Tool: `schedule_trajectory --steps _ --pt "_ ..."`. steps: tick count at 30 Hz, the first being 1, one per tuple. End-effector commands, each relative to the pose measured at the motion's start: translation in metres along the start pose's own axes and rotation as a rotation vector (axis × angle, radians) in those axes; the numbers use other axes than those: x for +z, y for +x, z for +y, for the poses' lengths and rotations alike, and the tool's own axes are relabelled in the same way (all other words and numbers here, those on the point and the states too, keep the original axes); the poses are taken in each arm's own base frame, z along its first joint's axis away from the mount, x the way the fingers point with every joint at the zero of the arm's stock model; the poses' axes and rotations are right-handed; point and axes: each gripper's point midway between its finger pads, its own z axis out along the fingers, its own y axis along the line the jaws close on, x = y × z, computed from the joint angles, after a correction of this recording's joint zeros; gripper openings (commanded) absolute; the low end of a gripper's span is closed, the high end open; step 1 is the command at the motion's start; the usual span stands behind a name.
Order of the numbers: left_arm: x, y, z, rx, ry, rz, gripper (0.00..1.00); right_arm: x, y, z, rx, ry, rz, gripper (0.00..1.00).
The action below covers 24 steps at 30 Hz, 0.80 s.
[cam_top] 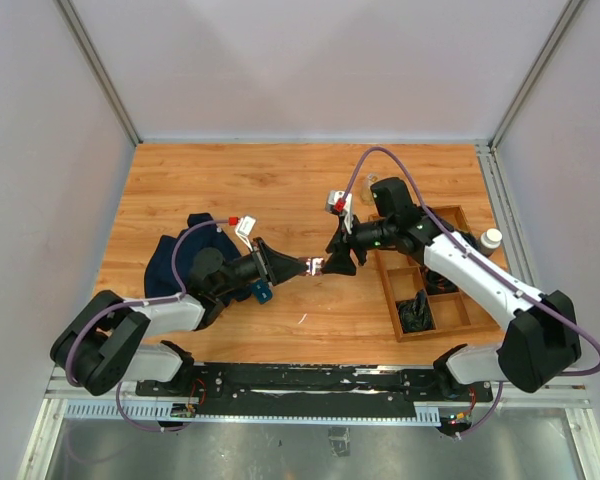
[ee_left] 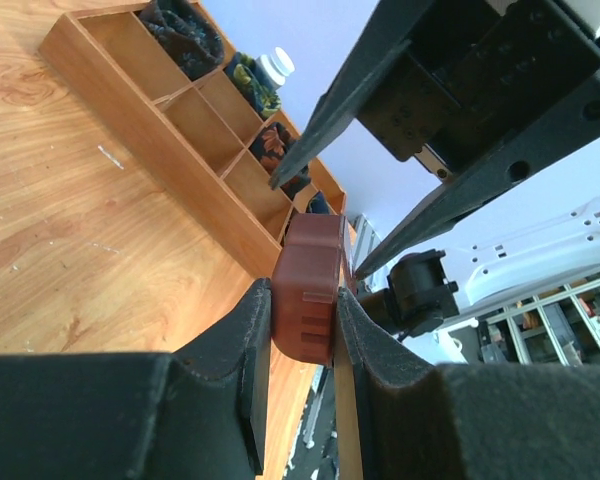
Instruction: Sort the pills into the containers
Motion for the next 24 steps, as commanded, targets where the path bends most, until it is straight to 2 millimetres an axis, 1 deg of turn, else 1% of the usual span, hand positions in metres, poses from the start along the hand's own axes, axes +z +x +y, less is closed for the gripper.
schedule_trajectory --steps 1,4,6,18,21,24 --pt "0.004 -0.015 -0.025 0.05 0.085 -0.034 0.0 0.001 -0.002 -0.005 0.04 0.022 -0.023 0.62" --pt "0.003 -0.017 -0.028 0.054 0.093 -0.039 0.0 0.006 -0.004 0.005 0.086 -0.044 -0.047 0.69" --pt "0.003 -0.018 -0.031 0.058 0.103 -0.042 0.0 0.009 -0.007 0.011 0.119 -0.094 -0.074 0.7" --pt "-0.003 -0.021 -0.051 0.068 0.165 -0.042 0.0 0.009 -0.023 0.032 0.235 -0.257 -0.157 0.62" --pt "-0.004 -0.022 -0.056 0.07 0.183 -0.046 0.0 0.01 -0.023 0.034 0.249 -0.278 -0.157 0.6" --pt "-0.004 -0.022 -0.058 0.071 0.194 -0.045 0.0 0.01 -0.024 0.036 0.261 -0.293 -0.16 0.56"
